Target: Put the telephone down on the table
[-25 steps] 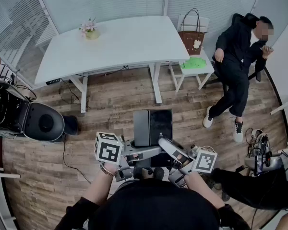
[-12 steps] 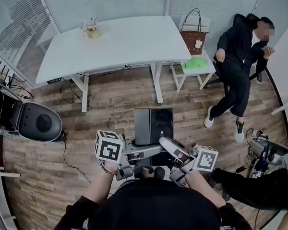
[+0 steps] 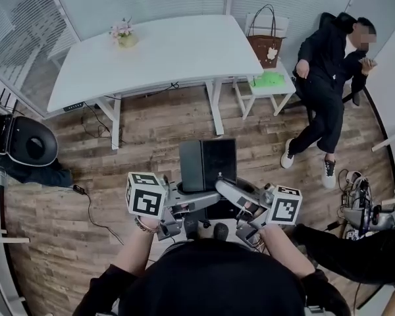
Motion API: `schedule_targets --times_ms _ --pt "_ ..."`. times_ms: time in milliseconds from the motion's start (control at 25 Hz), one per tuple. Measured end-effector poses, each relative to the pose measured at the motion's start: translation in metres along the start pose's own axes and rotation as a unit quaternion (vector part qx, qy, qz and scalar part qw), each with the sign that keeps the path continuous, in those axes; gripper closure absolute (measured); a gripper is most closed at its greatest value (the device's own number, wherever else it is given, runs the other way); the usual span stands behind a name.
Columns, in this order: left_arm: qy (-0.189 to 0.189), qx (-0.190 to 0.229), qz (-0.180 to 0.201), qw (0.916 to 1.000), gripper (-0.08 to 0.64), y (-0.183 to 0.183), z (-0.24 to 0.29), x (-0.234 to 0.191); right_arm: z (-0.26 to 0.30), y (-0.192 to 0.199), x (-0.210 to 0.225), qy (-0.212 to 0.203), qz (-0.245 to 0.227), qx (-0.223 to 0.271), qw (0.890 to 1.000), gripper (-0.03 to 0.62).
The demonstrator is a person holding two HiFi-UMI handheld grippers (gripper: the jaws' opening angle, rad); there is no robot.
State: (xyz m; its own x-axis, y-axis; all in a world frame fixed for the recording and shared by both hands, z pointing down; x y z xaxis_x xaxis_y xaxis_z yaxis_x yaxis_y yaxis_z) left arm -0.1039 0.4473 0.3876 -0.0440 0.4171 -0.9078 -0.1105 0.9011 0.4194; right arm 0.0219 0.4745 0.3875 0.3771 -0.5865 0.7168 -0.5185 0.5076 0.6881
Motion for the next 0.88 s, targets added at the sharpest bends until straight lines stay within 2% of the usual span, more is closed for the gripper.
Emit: schedule_targets --times_ms 240,400,560,880 --pt "0.019 0.002 0.007 0.9998 0.376 -0.007 -0.019 -0.003 0.022 0.000 -0.006 -0.016 -0.041 -0.006 0.999 0.437" --pt "0.019 0.002 0.013 0.9997 0.379 -0.009 -0.039 -0.009 0.039 0.010 -0.006 -0.013 -0.023 0.002 1.000 0.432" --pt "0.010 -0.005 -0.008 0.9999 0.379 -0.012 -0.053 -0.015 0.052 0.022 -0.003 0.004 0.005 0.027 1.000 0.431" --pt "0.017 -0.036 0.000 0.9992 0.382 -0.009 -0.063 -0.020 0.057 0.033 -0.005 0.002 -0.017 0.022 1.000 0.431"
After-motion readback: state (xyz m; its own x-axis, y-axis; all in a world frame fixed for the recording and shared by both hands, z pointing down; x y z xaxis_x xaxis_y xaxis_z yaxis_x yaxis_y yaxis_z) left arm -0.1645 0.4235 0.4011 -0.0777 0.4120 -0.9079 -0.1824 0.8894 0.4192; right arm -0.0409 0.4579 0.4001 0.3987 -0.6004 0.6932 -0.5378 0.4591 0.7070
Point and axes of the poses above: the fingertips, and each gripper's own axes: z forward along the fingers, x to its right, y out of its underside, the point moved 7 cm from there along -z, backward along the fingers, and after that the axes turned 12 degrees about -z, right-handed, at the moved point
